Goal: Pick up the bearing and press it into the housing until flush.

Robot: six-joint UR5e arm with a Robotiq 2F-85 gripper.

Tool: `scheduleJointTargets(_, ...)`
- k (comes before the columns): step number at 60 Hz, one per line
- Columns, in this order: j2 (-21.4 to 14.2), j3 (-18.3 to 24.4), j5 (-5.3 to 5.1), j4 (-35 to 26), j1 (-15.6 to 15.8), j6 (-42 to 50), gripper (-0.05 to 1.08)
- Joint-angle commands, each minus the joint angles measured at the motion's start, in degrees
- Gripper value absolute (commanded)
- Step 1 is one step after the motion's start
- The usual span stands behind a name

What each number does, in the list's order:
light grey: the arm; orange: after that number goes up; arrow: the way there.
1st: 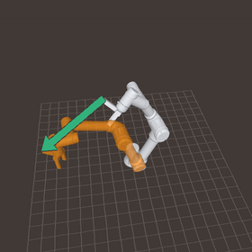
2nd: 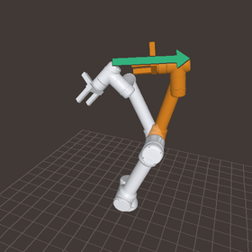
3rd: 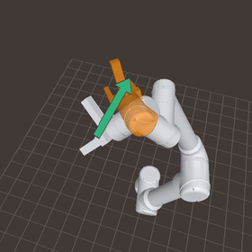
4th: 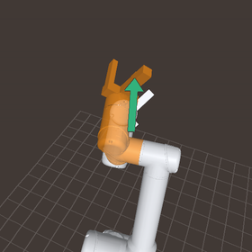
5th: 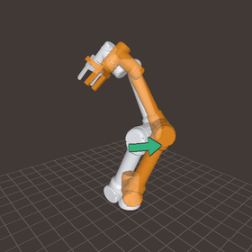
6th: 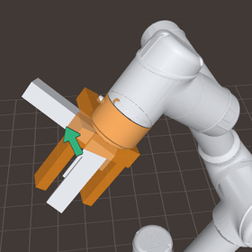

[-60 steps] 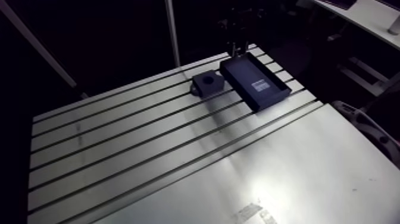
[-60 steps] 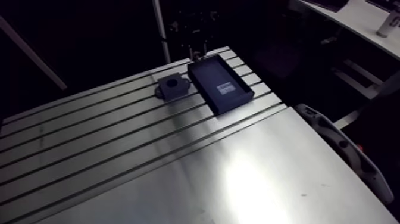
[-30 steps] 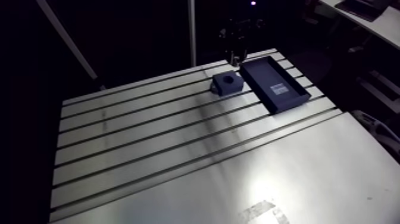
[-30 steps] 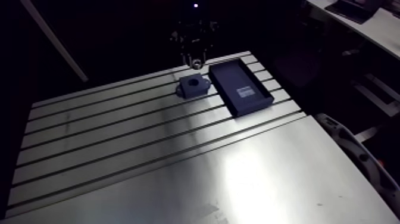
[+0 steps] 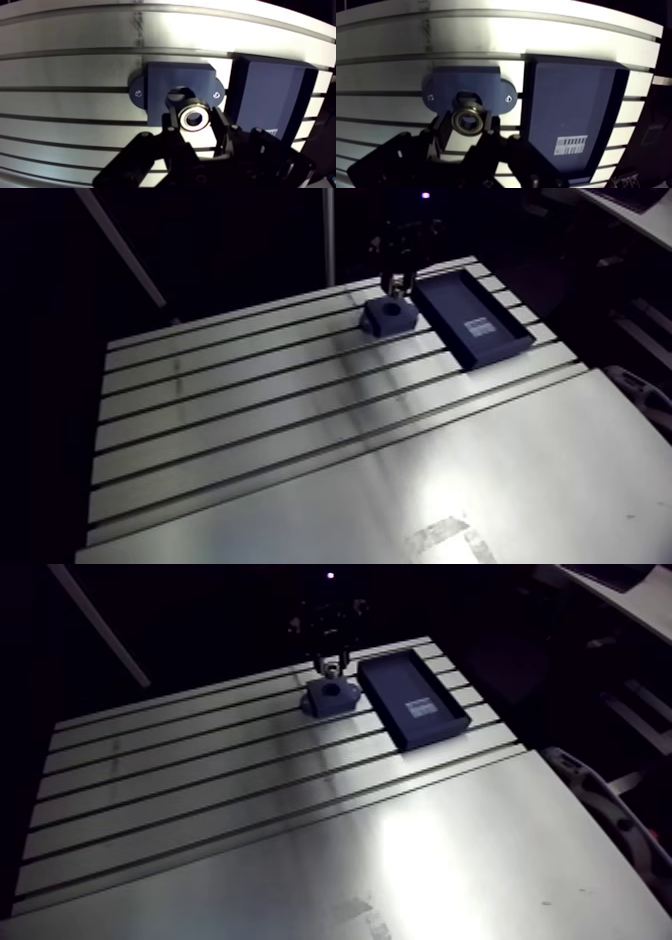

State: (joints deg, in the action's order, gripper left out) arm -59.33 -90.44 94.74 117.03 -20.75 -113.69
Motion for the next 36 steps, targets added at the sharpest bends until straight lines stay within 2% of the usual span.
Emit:
scheduleJointTargets(1, 1.20, -0.39, 0.04, 1.29, 0.09, -0.18, 0.77)
scheduleJointTargets(23, 1.55, -0.48, -0.30, 2.11, 0.36, -0.35, 0.78)
scheduleJointTargets(36, 2.08, -0.48, -0.13, 2.11, 0.36, -0.35, 0.78)
